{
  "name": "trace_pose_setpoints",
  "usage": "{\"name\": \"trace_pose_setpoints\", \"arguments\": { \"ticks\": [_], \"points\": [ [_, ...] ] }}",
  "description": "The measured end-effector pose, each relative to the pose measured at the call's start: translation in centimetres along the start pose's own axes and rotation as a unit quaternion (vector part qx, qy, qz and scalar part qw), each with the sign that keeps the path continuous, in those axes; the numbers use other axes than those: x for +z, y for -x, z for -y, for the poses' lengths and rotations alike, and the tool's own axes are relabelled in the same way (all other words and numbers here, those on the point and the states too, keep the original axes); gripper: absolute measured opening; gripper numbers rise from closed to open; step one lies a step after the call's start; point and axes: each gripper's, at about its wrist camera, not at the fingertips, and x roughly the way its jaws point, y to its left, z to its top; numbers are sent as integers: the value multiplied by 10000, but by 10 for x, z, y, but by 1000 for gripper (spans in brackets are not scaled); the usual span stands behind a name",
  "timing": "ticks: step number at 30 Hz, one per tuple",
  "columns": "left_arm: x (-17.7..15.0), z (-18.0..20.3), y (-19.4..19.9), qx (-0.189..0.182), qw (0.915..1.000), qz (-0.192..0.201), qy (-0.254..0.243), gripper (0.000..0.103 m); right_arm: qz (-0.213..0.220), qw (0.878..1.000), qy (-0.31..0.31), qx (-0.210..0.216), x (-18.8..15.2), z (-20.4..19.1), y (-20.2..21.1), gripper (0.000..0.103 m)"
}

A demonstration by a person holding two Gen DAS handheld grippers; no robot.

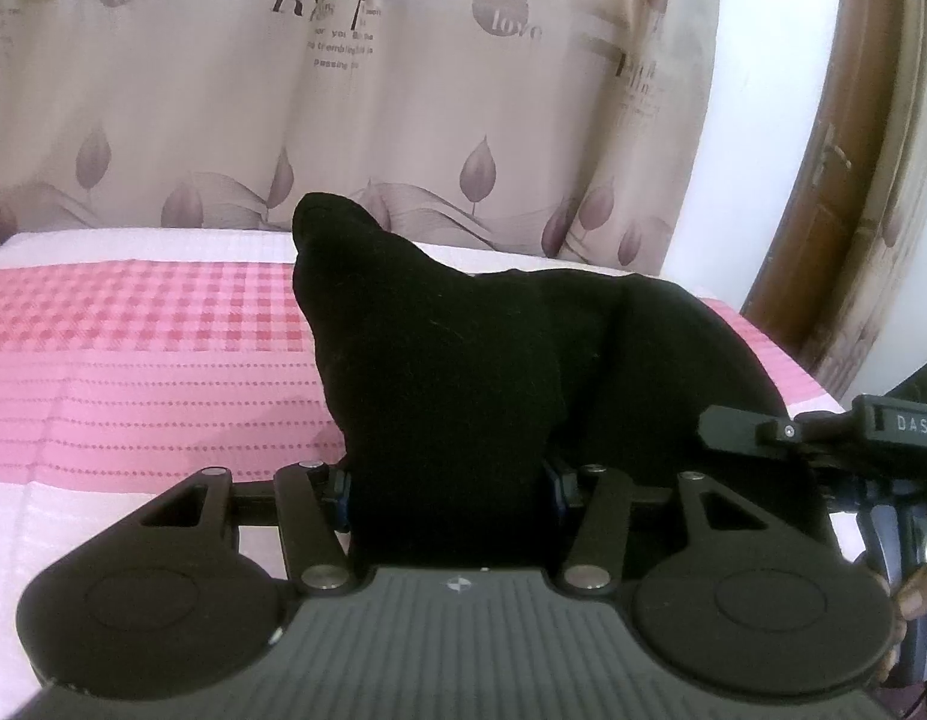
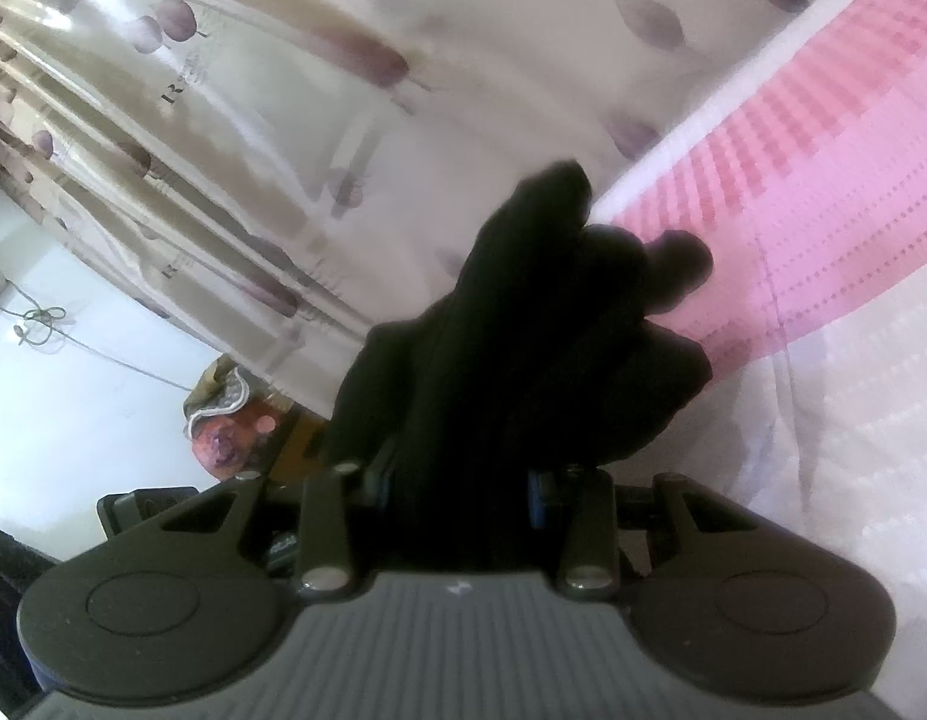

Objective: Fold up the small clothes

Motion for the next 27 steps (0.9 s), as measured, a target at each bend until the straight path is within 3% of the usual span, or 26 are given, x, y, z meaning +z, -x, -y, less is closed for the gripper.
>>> {"name": "trace_pose_setpoints", "arguments": {
  "ticks": [11,19,27],
  "points": [
    [-8,-7,-19,24,9999,-115,39,53,8,9998,-80,-197,-4,16,-3,38],
    [-22,-14,-34,176,9996,-170,101,56,-64,9968,365,-711,-10,19,-7,38],
    [-28,-12,-37,420,9991,-82,18,68,-102,9852,1047,-1352,-22,15,-8,39]
  ]
}}
